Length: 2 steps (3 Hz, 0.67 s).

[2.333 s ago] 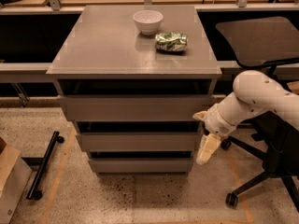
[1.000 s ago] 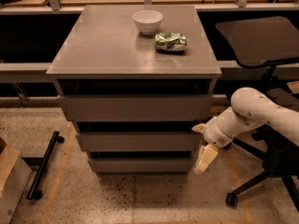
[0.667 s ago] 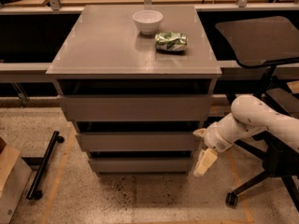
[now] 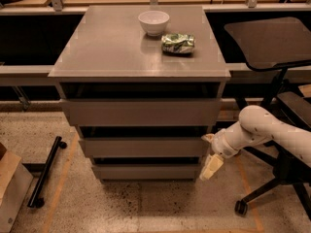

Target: Open middle drawer

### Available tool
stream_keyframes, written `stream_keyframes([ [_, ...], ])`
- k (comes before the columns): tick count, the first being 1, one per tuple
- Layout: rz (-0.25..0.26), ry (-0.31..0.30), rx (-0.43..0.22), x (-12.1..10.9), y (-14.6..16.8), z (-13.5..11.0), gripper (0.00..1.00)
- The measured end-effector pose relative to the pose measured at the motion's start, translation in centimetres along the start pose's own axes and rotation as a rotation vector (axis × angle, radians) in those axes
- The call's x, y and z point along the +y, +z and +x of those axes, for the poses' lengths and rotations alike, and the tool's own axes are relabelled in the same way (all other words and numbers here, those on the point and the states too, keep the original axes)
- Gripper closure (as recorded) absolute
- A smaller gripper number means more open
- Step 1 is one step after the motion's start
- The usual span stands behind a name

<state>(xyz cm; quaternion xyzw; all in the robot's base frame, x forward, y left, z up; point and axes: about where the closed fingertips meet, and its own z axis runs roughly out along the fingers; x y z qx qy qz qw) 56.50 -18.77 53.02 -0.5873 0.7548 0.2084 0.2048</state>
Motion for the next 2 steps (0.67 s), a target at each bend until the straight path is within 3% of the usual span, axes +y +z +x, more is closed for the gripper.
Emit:
stream_keyframes([
  [1,-0.038,0.027,0.002,0.6,1.0,0.8,0.0],
  [2,-0.028,0.021,-0.048,0.1,2.2,-0.4,0.0],
])
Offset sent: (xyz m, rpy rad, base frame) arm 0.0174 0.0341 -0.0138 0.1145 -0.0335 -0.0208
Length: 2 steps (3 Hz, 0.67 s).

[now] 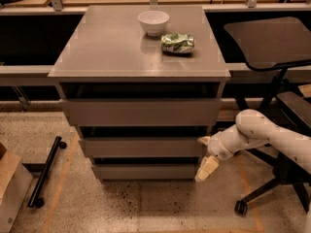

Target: Open middle drawer

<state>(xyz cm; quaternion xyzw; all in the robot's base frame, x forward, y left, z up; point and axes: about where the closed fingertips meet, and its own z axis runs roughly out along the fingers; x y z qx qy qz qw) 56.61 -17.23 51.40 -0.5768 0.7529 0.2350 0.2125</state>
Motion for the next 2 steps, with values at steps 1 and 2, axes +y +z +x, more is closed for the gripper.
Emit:
stream_keyframes([
  [1,0.04,-0.04,-0.047,-1.3,0.4,-2.0,0.0],
  [2,0.075,-0.069,-0.088,-2.9,1.0,-3.5,0.0],
])
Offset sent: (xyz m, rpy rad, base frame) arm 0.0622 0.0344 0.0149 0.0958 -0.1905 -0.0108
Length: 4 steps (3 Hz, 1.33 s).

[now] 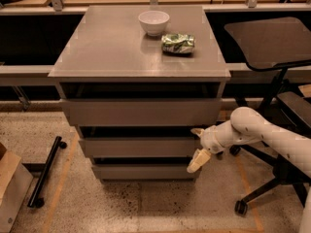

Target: Open middle drawer

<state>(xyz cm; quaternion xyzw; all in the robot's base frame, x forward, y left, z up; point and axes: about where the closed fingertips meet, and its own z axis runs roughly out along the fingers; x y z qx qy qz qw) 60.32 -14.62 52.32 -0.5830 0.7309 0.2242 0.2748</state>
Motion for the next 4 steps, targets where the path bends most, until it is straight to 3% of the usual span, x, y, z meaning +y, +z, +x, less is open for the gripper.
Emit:
stream_keyframes([
  [2,0.018,0.02,-0.042,-2.8,3.2,0.4,0.0],
  [4,0.019,0.085,-0.076,-4.9,6.8,2.4,0.0],
])
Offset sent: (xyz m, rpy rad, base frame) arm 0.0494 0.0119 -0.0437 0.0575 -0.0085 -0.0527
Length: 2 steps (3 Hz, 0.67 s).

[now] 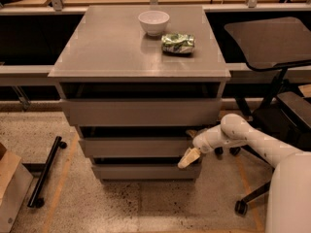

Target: Open middle drawer

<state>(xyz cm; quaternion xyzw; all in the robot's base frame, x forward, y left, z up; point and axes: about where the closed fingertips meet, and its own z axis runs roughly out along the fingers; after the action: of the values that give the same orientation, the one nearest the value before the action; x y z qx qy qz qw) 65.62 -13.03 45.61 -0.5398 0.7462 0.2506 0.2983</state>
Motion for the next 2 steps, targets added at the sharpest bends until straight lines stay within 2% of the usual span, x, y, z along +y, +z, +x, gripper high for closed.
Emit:
stream_keyframes([
  [1,-0.019,0.041,-0.006,0.03,1.79,1.13,0.0],
  [2,-0.018,0.046,-0.004,0.02,1.58,1.11,0.0],
])
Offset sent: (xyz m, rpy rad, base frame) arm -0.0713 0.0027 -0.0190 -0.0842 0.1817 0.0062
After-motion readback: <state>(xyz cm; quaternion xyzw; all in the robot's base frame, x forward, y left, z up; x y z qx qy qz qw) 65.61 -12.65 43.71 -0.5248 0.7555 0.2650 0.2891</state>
